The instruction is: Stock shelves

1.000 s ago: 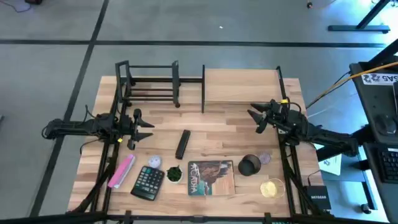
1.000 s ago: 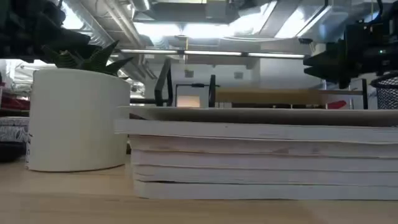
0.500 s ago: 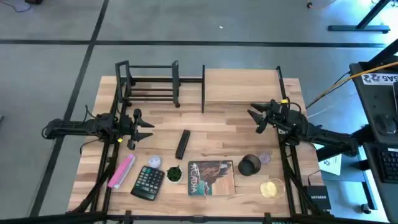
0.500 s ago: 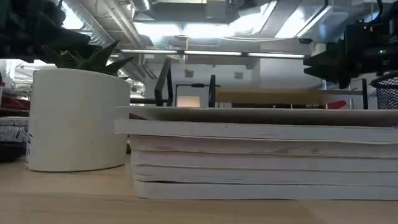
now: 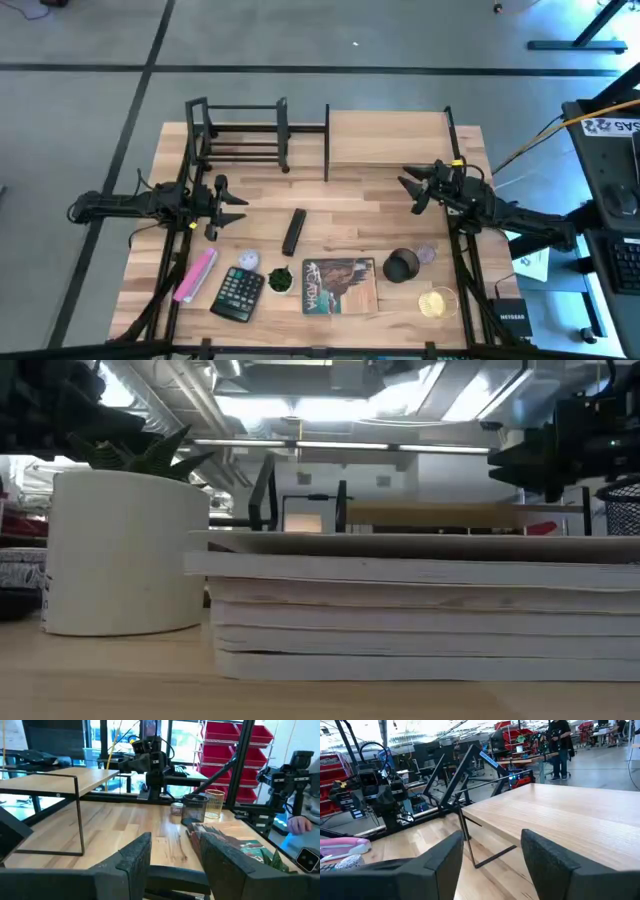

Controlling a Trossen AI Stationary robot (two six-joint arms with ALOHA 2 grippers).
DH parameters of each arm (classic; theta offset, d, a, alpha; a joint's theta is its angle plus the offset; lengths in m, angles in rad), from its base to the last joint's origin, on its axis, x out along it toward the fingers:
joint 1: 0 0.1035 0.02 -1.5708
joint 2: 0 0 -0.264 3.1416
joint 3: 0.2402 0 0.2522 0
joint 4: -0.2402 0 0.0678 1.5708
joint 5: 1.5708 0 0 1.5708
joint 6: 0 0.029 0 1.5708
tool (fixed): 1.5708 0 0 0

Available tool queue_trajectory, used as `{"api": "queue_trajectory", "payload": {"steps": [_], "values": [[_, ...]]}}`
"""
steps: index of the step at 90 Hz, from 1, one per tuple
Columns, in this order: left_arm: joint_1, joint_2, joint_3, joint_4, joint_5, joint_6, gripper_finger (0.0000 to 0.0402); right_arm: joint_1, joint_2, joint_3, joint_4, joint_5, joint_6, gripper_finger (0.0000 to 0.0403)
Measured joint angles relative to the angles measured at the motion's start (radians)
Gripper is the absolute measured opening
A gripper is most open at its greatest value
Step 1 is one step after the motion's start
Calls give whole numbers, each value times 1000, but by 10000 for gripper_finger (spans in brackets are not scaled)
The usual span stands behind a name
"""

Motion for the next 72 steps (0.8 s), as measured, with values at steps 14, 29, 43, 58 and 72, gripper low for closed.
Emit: {"api": "queue_trajectory", "payload": {"steps": [14,29,43,58,72], "values": [[0,0,0,0,0,0,153,0,0,0,0,0,0,186],[0,0,0,0,0,0,153,0,0,0,0,0,0,186],[0,0,0,7,-22,0,153,0,0,0,0,0,0,186],[0,0,0,20,-74,-4,153,0,0,0,0,0,0,186],[0,0,0,35,-60,-109,153,0,0,0,0,0,0,186]]}}
